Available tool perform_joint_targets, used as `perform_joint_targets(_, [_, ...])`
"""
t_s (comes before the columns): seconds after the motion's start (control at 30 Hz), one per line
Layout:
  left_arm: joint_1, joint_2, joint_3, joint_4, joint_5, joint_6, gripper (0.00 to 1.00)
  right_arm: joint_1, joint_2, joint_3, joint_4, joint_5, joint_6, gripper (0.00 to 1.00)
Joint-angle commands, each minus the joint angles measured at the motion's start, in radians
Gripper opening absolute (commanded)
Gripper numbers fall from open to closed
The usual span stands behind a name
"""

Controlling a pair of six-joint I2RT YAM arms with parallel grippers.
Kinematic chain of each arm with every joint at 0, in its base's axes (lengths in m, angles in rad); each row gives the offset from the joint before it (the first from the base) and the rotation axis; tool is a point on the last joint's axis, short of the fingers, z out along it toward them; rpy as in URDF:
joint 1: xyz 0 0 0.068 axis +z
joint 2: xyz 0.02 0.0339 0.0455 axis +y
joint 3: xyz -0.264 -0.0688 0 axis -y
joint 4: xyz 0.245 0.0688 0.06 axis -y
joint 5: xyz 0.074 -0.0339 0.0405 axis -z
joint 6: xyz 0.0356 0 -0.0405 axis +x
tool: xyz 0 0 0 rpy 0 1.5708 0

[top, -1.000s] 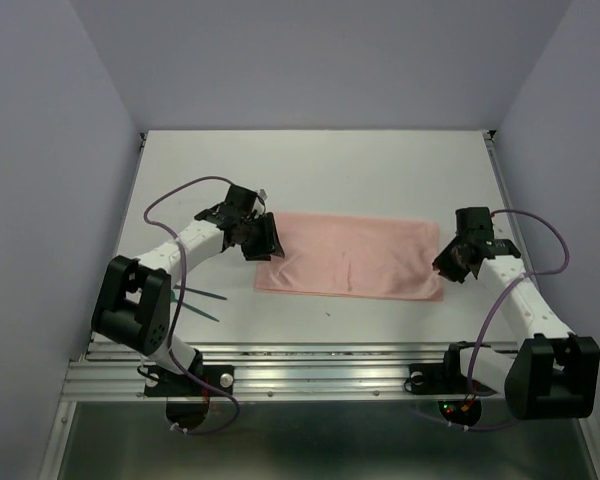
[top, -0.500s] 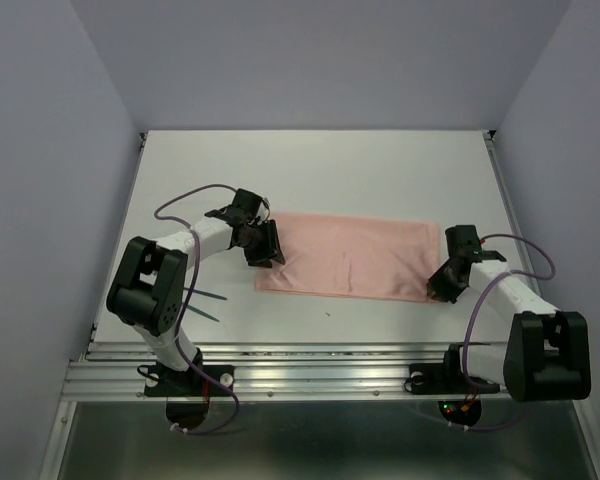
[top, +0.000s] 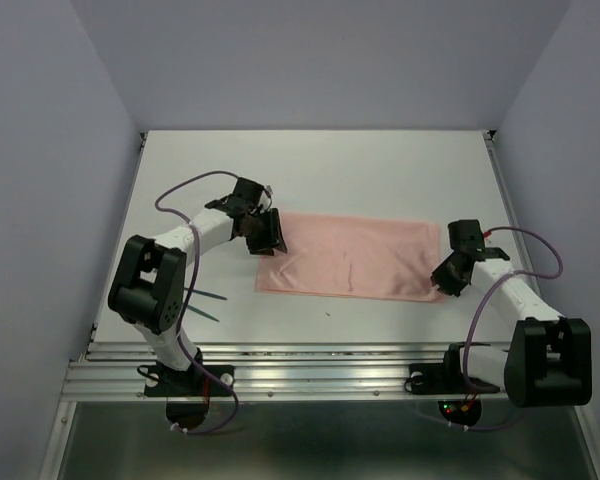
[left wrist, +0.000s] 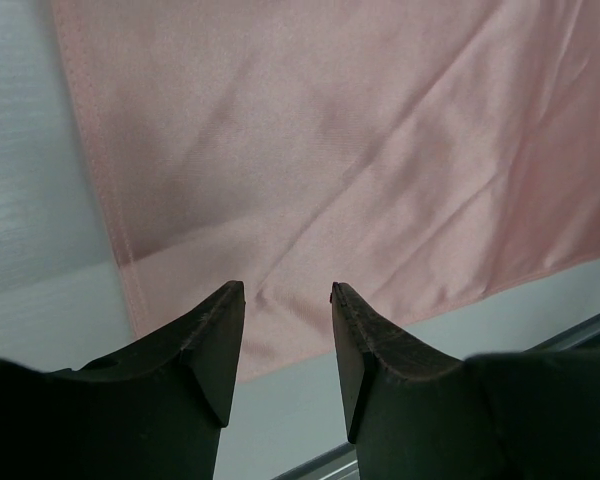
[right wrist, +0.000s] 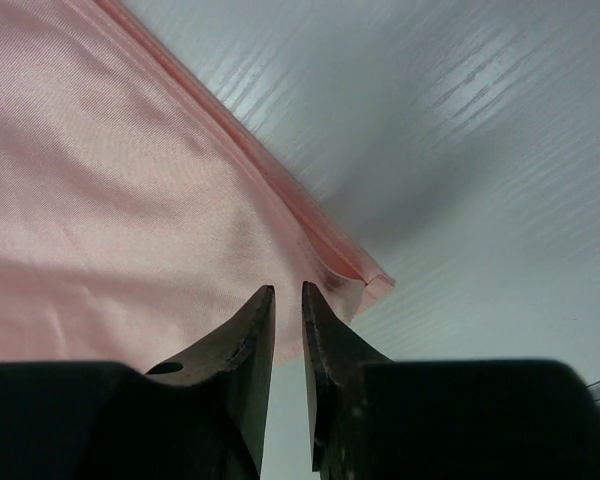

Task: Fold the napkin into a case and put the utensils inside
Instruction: Fold and flatten the napkin at the center of the board, then smooth out the rectangle-folded napkin at the center of the board.

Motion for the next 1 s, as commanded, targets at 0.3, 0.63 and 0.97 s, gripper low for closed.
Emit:
perform_joint_targets(0.3, [0.003,0.088,0.25,-0.002,-0.009,0.007,0.51,-0.006,-0.014,0.106,0.051,0.051,-0.007,0.25])
perform_joint_targets(0.63, [0.015,0.317,0.519,-0.02,-0.039,0.003,0.5,-0.006,0.366,0.418,0.222,-0.023,-0.124,0.2])
perform_joint_targets(0.97, [-0.085,0.423,0.634,0.015,0.081,-0.051,0.49,0.186,0.585,0.563,0.343,-0.294,-0.126,0.13])
